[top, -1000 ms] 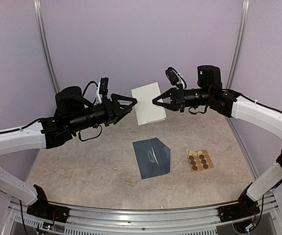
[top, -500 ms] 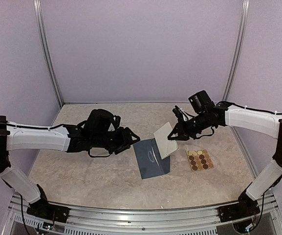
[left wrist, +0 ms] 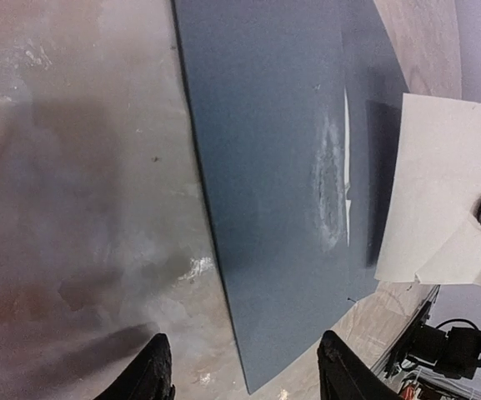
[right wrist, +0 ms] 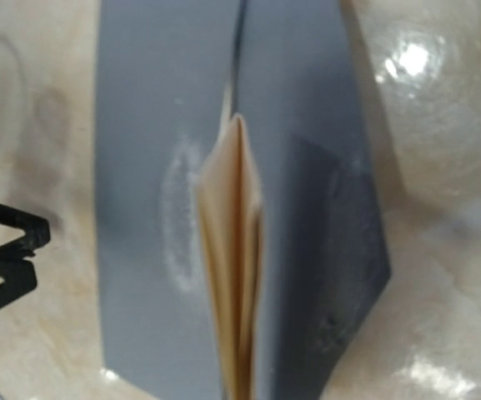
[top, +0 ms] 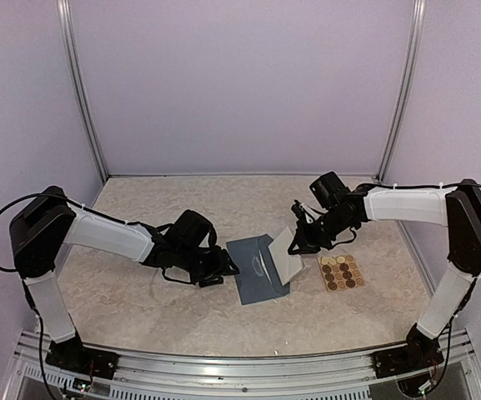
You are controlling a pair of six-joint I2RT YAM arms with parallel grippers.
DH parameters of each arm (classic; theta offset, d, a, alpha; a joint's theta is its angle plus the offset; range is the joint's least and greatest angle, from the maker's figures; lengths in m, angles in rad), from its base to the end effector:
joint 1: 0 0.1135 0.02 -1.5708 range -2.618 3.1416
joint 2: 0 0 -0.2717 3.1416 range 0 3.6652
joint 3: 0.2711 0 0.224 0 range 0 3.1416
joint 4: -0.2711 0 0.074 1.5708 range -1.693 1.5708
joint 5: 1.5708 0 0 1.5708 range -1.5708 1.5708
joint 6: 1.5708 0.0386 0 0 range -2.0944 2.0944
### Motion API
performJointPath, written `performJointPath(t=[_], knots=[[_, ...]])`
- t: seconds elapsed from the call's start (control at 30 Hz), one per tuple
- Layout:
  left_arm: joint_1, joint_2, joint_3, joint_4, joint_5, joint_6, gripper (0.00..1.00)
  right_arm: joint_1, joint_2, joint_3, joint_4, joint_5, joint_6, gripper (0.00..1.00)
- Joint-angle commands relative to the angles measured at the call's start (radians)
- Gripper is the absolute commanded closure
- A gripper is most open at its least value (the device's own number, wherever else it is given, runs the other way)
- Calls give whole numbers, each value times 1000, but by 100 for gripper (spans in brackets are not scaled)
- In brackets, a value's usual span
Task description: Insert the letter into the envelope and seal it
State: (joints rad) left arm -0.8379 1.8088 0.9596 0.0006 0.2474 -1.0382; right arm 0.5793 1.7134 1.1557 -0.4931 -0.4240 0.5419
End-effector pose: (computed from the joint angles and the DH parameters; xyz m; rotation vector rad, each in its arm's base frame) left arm 0.2240 -0.2630 0.1715 -0.1449 2.7209 -1.0290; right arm 0.2656 0.1927 0.2244 -0.2115 2.7816 0.9016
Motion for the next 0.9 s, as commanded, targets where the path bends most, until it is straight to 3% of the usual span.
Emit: performJointPath(t=[0.0,0.5,0.87], knots=[[5,56,50,-8,44,31,45,-3,36,7,27,26,-6,100],[20,164,75,19,71,53,57,-4,172,60,12,71,21,100],[22,188,85,13,78,56,57,6,212,70,64,6,47,100]])
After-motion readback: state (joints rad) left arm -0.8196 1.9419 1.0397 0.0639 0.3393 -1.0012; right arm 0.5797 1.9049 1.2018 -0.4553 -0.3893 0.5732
